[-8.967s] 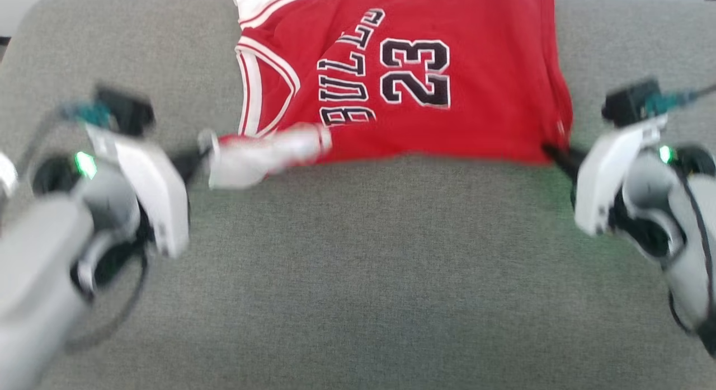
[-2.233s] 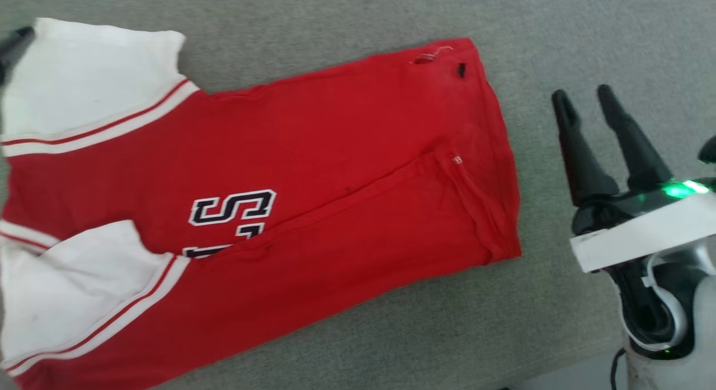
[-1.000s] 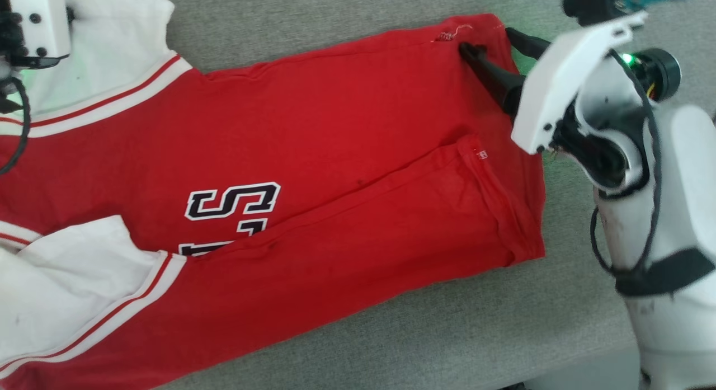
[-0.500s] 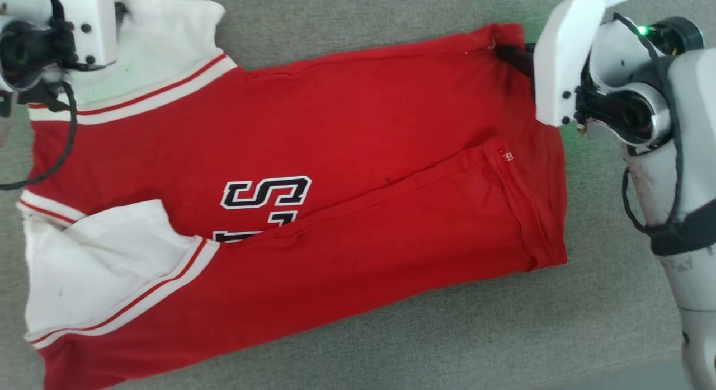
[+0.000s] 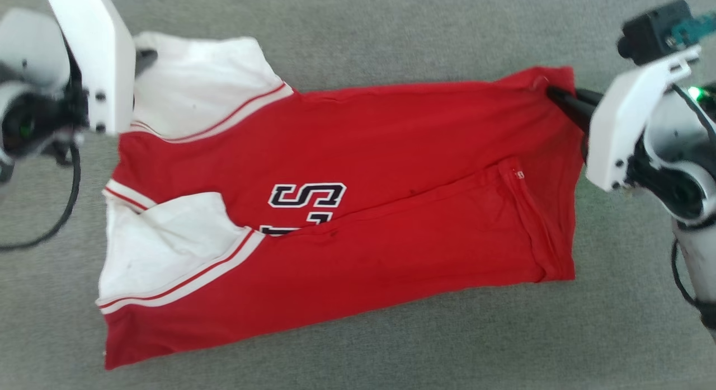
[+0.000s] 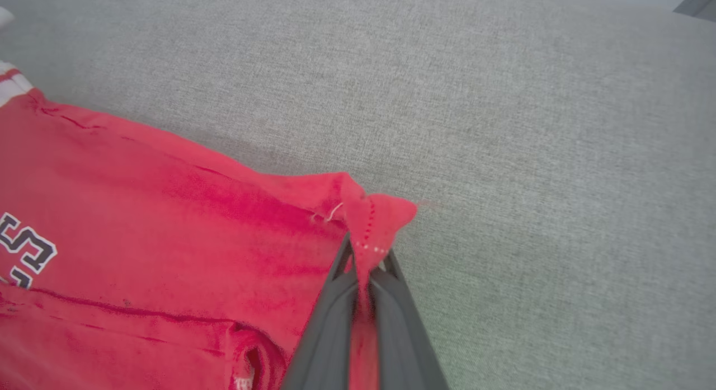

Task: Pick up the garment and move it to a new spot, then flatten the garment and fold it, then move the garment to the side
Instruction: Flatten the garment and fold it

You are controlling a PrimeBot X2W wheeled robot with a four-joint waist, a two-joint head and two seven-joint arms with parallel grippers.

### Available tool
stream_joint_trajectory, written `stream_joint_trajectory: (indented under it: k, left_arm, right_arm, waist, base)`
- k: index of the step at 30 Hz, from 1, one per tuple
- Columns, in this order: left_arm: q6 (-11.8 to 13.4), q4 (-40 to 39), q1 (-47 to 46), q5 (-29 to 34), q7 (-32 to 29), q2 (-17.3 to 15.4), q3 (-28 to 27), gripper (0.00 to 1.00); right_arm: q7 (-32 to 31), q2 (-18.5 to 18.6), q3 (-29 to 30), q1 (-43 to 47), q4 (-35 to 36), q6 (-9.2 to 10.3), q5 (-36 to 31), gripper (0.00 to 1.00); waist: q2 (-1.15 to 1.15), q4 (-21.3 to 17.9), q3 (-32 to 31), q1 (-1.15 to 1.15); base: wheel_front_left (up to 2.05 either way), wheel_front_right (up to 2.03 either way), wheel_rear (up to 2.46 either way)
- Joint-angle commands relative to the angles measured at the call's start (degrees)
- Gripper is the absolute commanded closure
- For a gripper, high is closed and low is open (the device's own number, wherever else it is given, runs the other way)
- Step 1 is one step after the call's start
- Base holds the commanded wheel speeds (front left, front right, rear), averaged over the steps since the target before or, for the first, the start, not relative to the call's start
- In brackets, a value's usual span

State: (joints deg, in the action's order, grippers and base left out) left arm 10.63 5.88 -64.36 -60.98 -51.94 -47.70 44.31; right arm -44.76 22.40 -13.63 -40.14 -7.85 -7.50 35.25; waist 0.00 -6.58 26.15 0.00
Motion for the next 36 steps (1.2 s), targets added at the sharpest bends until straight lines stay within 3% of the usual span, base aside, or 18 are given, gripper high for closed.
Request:
stream_joint_trajectory:
  k: [1,4,16,21,22,23,24,25,26,27,36]
  left_arm:
    - [1.0,-2.4,2.1,-0.5,-0.2,-1.6,-0.2,1.0]
    - [2.2,-6.8,4.4,-1.2,-0.2,-3.2,-0.4,1.0]
    - [13.0,-28.3,22.6,-4.8,3.1,-11.9,0.7,1.0]
    - [13.3,-25.9,29.7,-7.2,6.4,-11.0,2.2,1.0]
    - [12.9,-24.8,30.5,-7.7,7.2,-10.4,2.3,1.0]
    - [12.6,-23.3,31.1,-7.8,8.2,-9.9,2.3,1.0]
    - [12.2,-21.9,31.8,-8.2,8.9,-9.3,2.4,1.0]
    - [11.6,-20.6,32.4,-8.7,9.6,-8.6,2.4,0.78]
    - [11.0,-19.3,32.6,-8.7,10.5,-8.2,2.3,0.45]
    - [10.6,-18.1,32.8,-8.5,11.3,-8.0,2.1,0.0]
    - [6.5,-15.9,35.6,-8.4,22.1,-8.0,-2.1,0.0]
  right_arm:
    - [0.4,0.7,0.5,2.1,1.7,0.02,-0.8,1.0]
    - [0.2,1.1,1.6,4.7,4.7,0.02,-0.7,1.0]
    - [-7.4,2.6,7.6,23.2,20.6,0.02,0.7,1.0]
    - [-6.8,1.1,9.6,27.1,18.5,0.02,-0.4,0.97]
    - [-6.4,0.7,9.8,27.1,17.6,0.02,-0.7,0.7]
    - [-6.2,0.3,9.8,27.0,16.6,0.02,-0.7,0.53]
    - [-5.8,0.0,9.5,26.8,15.9,0.02,-0.8,0.0]
    - [-5.5,-0.1,9.3,26.6,15.5,0.02,-1.0,0.0]
    - [-5.4,-0.5,9.4,26.5,14.9,0.02,-0.9,0.0]
    - [-5.5,-0.7,9.2,26.4,14.6,0.02,-0.7,0.0]
    - [-6.2,-1.3,12.6,28.5,18.9,0.02,1.5,0.0]
  waist:
    - [0.0,1.5,-1.9,0.0]
    - [0.0,2.0,-2.9,0.0]
    - [0.0,4.4,-5.5,0.0]
    - [0.0,4.6,-5.5,0.0]
    - [0.0,4.6,-5.5,0.0]
    - [0.0,4.5,-5.5,0.0]
    - [0.0,4.5,-5.6,0.0]
    - [0.0,4.6,-5.6,0.0]
    - [0.0,4.5,-5.7,0.0]
    - [0.0,4.5,-5.8,0.0]
    - [0.0,4.4,-8.5,0.0]
  base:
    - [0.0,0.0,0.0]
    - [0.0,0.0,0.0]
    - [0.0,0.0,0.0]
    - [0.0,0.0,0.0]
    - [0.0,0.0,0.0]
    - [0.0,0.0,0.0]
    - [0.0,0.0,0.0]
    - [0.0,0.0,0.0]
    - [0.0,0.0,0.0]
    - [0.0,0.0,0.0]
    - [0.0,0.0,0.0]
